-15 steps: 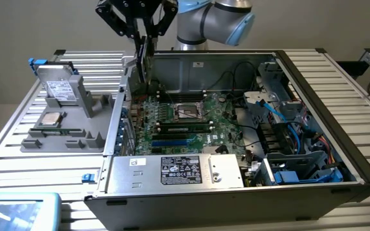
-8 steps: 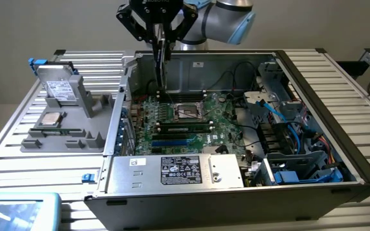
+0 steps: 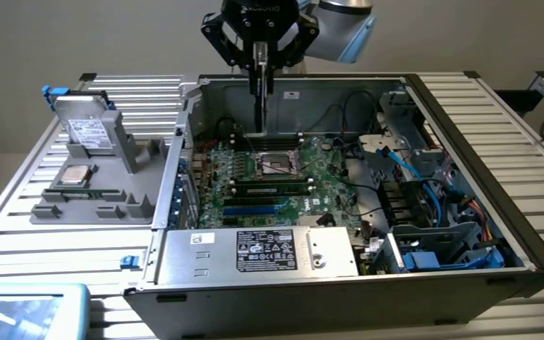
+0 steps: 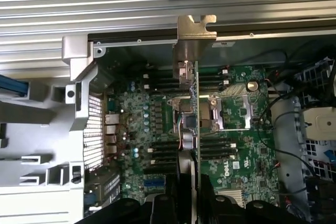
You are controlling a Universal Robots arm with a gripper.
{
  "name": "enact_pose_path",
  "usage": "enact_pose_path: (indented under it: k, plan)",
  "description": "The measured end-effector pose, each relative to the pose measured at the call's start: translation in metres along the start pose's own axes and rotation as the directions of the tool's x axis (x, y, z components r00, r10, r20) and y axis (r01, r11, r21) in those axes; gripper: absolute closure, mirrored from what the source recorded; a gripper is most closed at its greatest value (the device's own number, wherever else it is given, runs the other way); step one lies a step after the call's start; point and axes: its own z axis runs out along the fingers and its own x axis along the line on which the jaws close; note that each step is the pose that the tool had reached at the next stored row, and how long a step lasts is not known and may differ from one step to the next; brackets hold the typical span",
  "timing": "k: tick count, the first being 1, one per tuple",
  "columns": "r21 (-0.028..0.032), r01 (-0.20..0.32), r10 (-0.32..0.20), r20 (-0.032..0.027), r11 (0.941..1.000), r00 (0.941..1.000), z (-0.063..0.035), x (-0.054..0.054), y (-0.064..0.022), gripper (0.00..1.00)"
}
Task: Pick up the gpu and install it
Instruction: 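Pick up the gpu and move the gpu toward the slot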
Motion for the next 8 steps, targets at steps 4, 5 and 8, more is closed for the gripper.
enact_pose_path:
  k: [4, 5, 8]
  plan:
    - [0.0008, -0.001, 0.001, -0.0060, 1.0000, 1.0000, 0.0042, -0.018, 0.0006, 0.72]
    - [0.0010, -0.001, 0.001, -0.0067, 1.0000, 1.0000, 0.0056, -0.022, 0.0008, 0.72]
    - [0.0012, -0.001, 0.001, -0.0080, 1.0000, 1.0000, 0.0090, -0.028, 0.0008, 0.72]
